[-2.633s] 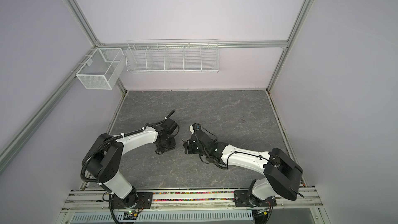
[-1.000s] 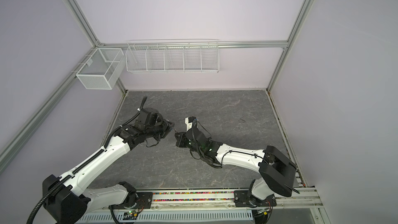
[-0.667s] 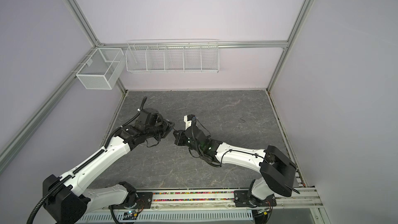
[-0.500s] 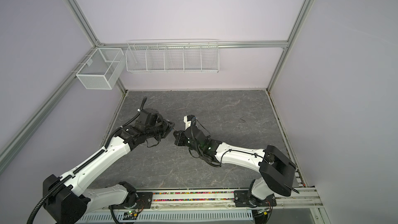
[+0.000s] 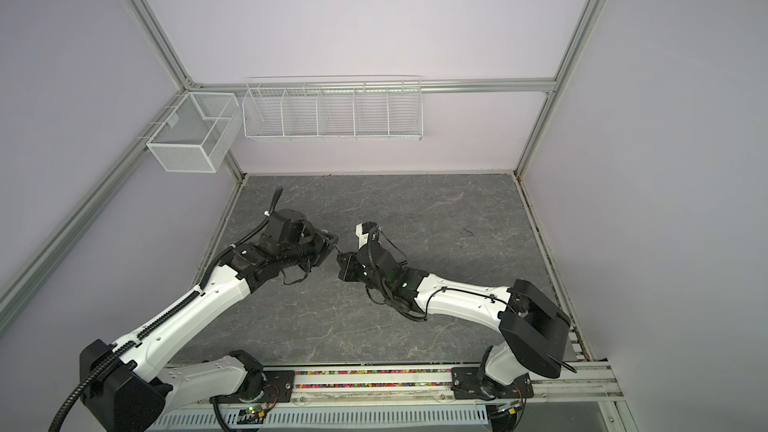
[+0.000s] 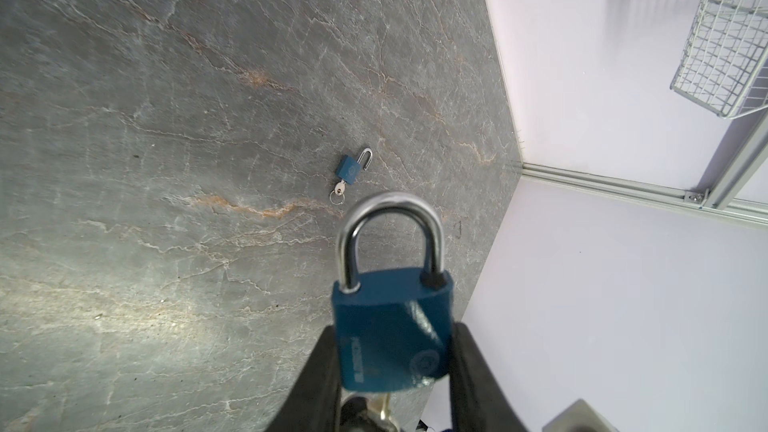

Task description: Unlock with the key

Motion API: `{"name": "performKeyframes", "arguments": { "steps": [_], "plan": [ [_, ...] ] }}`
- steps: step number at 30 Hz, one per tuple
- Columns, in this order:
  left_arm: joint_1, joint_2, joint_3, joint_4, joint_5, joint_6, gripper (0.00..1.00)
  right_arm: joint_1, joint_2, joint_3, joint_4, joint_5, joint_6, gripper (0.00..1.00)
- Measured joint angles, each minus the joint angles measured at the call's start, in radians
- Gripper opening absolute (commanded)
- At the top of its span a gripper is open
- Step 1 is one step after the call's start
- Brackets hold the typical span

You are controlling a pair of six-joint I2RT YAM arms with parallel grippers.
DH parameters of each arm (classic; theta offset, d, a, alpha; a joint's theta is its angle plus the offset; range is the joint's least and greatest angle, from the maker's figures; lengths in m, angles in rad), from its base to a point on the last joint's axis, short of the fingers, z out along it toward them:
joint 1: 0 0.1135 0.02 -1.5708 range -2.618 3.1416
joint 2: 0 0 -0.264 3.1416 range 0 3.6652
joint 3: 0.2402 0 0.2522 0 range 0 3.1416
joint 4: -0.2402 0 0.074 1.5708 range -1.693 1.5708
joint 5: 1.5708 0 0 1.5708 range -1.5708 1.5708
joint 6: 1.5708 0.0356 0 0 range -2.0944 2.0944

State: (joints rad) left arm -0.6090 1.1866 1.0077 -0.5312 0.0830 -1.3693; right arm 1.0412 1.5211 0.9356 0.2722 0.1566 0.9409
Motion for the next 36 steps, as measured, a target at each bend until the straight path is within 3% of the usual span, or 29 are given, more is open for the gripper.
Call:
{"name": "performKeyframes", "arguments": {
  "steps": [36],
  "plan": [
    [-0.013, 0.031, 0.0, 0.002, -0.036, 0.01, 0.0, -0.025, 0.042, 0.06, -0.066, -0.072, -0.007, 0.06]
  ]
}}
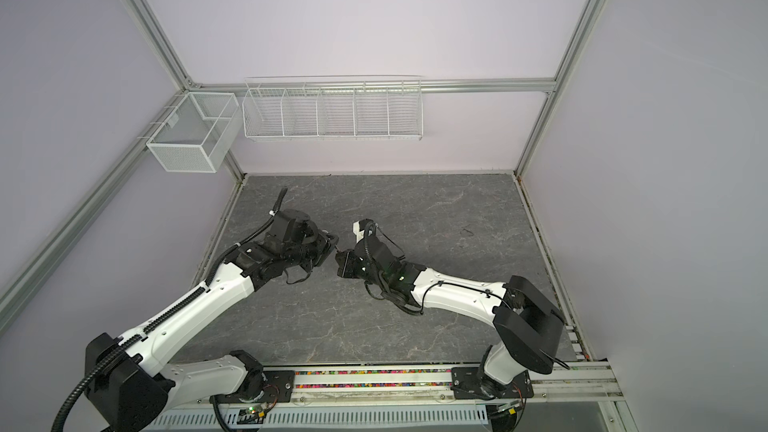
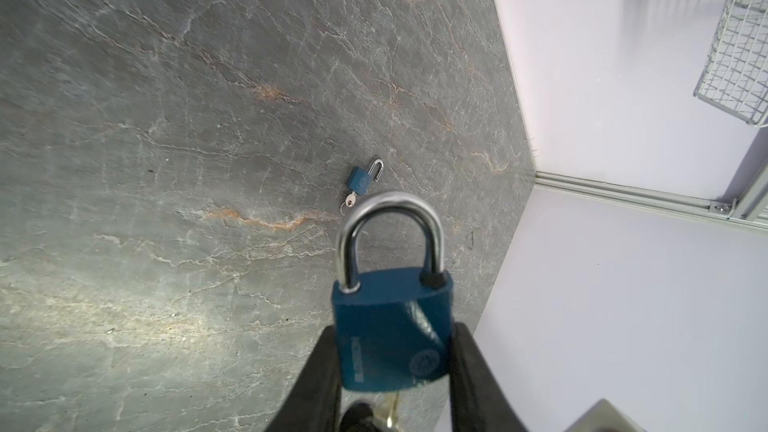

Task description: Unlock with the key

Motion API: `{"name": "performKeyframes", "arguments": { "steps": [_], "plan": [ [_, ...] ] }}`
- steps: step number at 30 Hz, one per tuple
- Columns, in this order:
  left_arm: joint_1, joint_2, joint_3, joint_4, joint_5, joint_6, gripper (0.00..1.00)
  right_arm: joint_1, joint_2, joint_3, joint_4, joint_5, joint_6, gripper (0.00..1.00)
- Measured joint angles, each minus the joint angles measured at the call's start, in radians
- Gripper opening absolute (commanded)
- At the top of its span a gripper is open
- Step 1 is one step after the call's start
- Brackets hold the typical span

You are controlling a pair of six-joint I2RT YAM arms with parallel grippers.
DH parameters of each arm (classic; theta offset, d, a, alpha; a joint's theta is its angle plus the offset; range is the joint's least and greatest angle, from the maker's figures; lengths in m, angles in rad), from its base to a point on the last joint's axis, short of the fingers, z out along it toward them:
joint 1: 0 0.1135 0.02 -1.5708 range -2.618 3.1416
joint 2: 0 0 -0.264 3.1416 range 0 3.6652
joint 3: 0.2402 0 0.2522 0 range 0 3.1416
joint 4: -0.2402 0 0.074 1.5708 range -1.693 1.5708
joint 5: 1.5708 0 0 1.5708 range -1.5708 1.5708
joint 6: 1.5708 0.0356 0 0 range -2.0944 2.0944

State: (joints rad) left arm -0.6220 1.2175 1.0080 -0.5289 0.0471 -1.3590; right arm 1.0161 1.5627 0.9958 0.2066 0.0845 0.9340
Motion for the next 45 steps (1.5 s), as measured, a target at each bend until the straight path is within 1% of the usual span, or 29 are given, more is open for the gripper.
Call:
{"name": "performKeyframes", "arguments": {
  "steps": [5, 9, 19, 23, 26, 30, 34, 38, 41, 45],
  "plan": [
    [-0.002, 0.007, 0.019, -0.023, -0.014, 0.018, 0.0, -0.016, 0.012, 0.027, -0.032, -0.031, -0.009, 0.06],
    [-0.011, 0.01, 0.035, -0.032, -0.025, 0.035, 0.0, -0.021, 0.012, 0.039, -0.047, -0.039, -0.041, 0.06],
    [-0.037, 0.005, 0.042, -0.089, -0.06, 0.106, 0.0, -0.057, -0.013, 0.052, -0.121, -0.157, -0.06, 0.06],
    [-0.041, -0.005, 0.042, -0.092, -0.061, 0.115, 0.0, -0.063, -0.035, 0.051, -0.128, -0.167, -0.06, 0.06],
    [-0.043, -0.017, 0.042, -0.094, -0.058, 0.105, 0.0, -0.051, -0.047, 0.045, -0.124, -0.152, -0.059, 0.06],
    [-0.045, -0.055, 0.013, -0.079, -0.059, 0.04, 0.0, -0.014, -0.053, 0.008, -0.058, -0.1, -0.039, 0.06],
    [-0.055, -0.08, -0.024, -0.058, -0.058, -0.036, 0.0, 0.023, -0.058, -0.04, 0.01, -0.022, -0.022, 0.06],
    [-0.064, -0.083, -0.032, -0.021, -0.068, -0.082, 0.0, 0.048, -0.063, -0.054, 0.043, 0.056, -0.034, 0.06],
    [-0.068, -0.084, -0.031, -0.015, -0.08, -0.087, 0.0, 0.048, -0.063, -0.052, 0.046, 0.073, -0.047, 0.06],
    [-0.079, -0.084, -0.028, -0.023, -0.106, -0.076, 0.0, 0.044, -0.061, -0.04, 0.034, 0.053, -0.07, 0.06]
  ]
}}
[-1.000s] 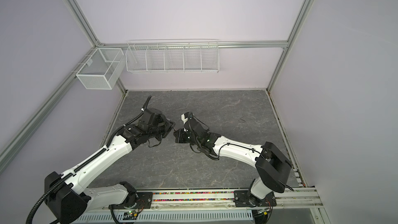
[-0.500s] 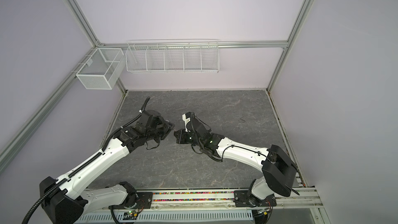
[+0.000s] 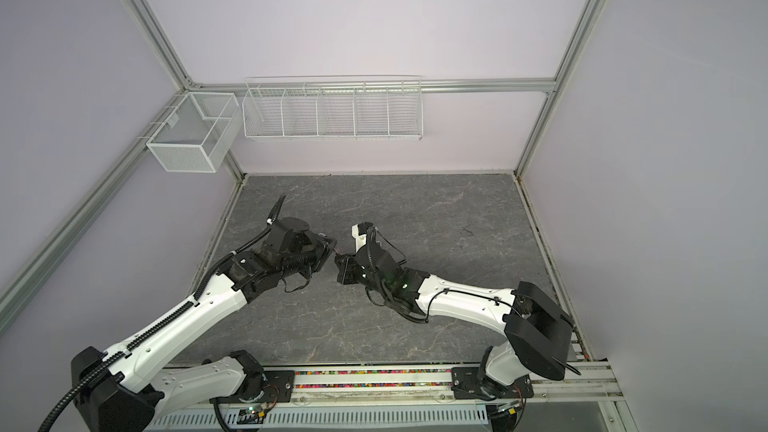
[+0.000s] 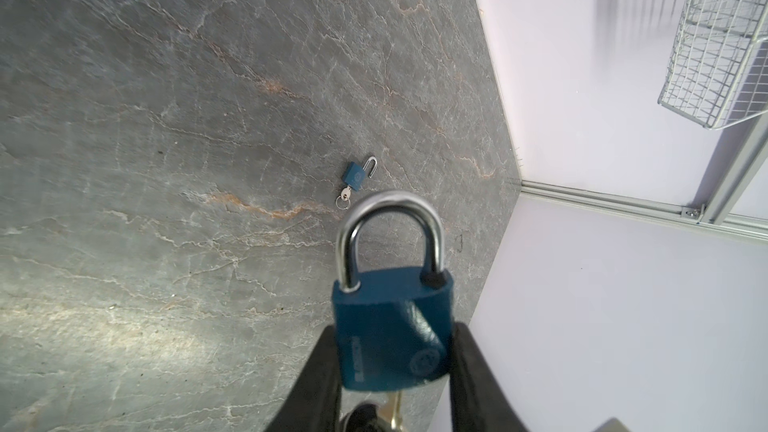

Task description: Unlock with the key

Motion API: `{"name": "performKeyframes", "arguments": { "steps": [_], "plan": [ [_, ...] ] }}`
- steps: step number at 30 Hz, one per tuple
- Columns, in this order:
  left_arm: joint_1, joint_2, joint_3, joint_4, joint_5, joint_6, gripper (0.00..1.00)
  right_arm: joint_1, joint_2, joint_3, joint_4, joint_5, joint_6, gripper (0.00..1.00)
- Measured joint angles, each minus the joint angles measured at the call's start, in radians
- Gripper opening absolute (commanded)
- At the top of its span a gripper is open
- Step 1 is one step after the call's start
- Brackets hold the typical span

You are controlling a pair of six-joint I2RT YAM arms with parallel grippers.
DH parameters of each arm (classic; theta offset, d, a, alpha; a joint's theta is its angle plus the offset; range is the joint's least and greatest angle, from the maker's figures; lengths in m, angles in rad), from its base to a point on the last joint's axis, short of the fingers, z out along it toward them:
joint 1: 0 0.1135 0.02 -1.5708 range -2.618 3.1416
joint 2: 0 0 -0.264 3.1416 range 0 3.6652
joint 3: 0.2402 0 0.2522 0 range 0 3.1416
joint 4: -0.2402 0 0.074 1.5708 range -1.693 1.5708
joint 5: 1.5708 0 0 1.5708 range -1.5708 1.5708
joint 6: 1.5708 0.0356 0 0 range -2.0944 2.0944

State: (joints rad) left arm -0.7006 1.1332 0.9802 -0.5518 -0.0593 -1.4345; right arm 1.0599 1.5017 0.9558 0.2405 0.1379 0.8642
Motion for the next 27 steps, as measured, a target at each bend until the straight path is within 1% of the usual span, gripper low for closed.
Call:
{"name": "performKeyframes", "arguments": {
  "steps": [6, 14, 19, 23, 27],
  "plan": [
    [-0.005, -0.001, 0.009, -0.011, -0.061, 0.018, 0.0, -0.017, 0.027, 0.073, -0.078, -0.054, -0.01, 0.06],
    [-0.021, -0.007, 0.009, 0.006, -0.095, 0.017, 0.0, -0.039, 0.027, 0.081, -0.078, -0.113, 0.034, 0.06],
    [-0.027, -0.037, -0.027, 0.052, -0.1, -0.004, 0.0, -0.033, 0.018, 0.062, -0.043, -0.085, 0.018, 0.06],
    [-0.034, -0.053, -0.054, 0.092, -0.101, -0.031, 0.0, -0.01, 0.013, 0.057, -0.042, -0.018, -0.059, 0.06],
    [-0.034, -0.053, -0.054, 0.103, -0.102, -0.038, 0.0, -0.011, 0.013, 0.057, -0.04, -0.007, -0.115, 0.06]
  ]
}}
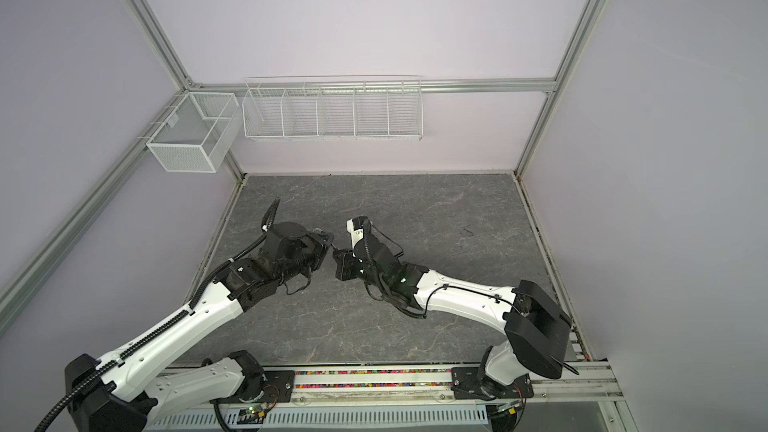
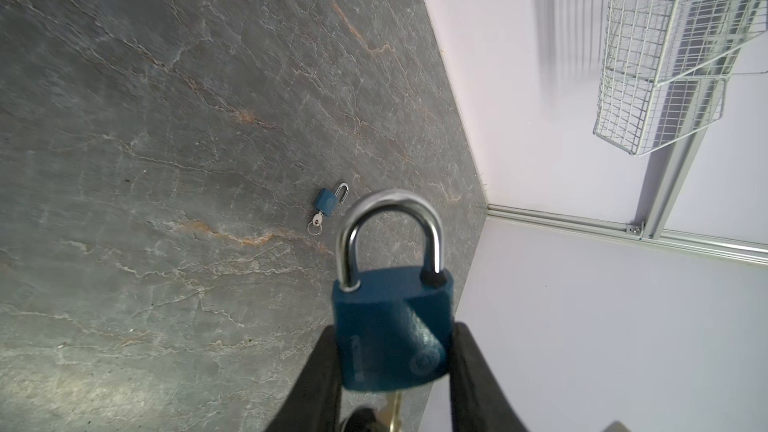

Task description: Unlock with the key

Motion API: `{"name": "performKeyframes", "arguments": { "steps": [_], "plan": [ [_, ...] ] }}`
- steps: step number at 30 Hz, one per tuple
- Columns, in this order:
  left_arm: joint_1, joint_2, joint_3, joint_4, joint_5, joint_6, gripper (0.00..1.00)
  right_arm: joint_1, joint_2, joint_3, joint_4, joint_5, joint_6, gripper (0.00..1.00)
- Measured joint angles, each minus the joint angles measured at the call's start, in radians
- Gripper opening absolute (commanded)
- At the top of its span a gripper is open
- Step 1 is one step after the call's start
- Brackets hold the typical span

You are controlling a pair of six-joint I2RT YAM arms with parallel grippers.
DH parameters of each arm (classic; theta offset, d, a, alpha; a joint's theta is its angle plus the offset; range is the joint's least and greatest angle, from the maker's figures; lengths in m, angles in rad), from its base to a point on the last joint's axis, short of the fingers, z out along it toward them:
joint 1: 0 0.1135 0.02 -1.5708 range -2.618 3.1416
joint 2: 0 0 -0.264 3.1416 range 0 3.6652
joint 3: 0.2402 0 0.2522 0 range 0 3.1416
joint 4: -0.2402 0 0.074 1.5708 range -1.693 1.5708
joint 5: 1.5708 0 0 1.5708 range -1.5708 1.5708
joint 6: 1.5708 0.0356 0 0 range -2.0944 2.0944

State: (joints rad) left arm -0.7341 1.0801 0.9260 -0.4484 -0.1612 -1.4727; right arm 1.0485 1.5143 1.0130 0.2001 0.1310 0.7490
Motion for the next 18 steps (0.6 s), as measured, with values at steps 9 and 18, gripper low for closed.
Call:
{"name": "performKeyframes", "arguments": {
  "steps": [9, 18],
  "plan": [
    [-0.002, 0.002, -0.002, 0.024, -0.02, 0.01, 0.0, -0.066, -0.003, 0.053, -0.085, -0.13, -0.025, 0.07],
    [-0.012, 0.005, -0.016, 0.076, 0.016, -0.053, 0.0, -0.016, -0.042, 0.047, -0.117, 0.0, -0.099, 0.06]
  ]
}}
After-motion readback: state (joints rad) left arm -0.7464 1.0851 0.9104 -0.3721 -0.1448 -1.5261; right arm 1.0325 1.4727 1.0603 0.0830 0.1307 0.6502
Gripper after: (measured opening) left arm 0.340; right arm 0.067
